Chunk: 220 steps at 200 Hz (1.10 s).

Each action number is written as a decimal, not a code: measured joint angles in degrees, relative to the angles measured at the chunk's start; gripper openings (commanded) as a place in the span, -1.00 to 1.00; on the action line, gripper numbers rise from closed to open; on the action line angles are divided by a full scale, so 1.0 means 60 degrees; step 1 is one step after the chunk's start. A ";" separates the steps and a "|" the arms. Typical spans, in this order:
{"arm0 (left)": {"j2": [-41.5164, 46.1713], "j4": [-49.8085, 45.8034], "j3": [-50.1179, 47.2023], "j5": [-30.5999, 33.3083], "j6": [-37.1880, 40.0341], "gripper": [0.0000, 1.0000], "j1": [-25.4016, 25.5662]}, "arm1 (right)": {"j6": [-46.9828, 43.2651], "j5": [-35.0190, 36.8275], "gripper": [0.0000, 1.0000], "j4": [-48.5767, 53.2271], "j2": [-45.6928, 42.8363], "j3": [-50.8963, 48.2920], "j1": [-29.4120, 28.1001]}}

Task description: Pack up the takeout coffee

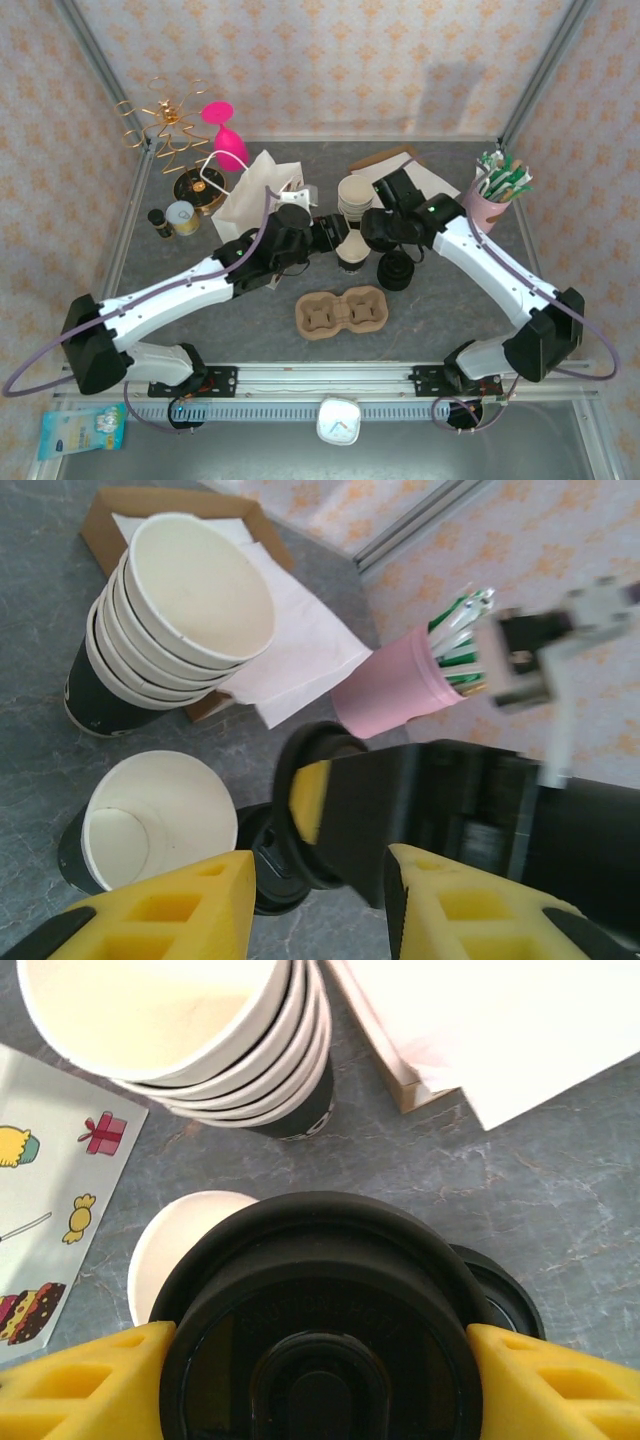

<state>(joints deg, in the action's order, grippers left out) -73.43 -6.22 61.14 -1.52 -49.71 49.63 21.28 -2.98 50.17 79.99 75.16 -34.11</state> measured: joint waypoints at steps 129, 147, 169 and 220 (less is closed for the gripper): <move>0.2805 -0.3847 0.1617 0.1056 0.1231 -0.11 0.0215 | -0.0062 0.0277 0.36 -0.0004 0.1596 0.0809 -0.1191; 0.3147 -0.4397 0.1617 0.1413 0.1304 -0.10 0.0215 | -0.0062 0.0444 0.36 0.0000 0.1887 0.0965 -0.1366; 0.3581 -0.4772 0.1614 0.1770 0.1308 -0.09 0.0215 | -0.0058 0.0539 0.36 0.0000 0.2084 0.1013 -0.1501; 0.3767 -0.5238 0.1599 0.2248 0.1311 -0.06 0.0215 | -0.0062 0.0871 0.37 0.0164 0.2291 0.1060 -0.1552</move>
<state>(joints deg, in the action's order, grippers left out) -50.83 -37.65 70.74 11.97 -41.85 50.92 20.91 2.24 51.16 93.73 81.52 -43.42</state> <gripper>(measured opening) 0.467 0.685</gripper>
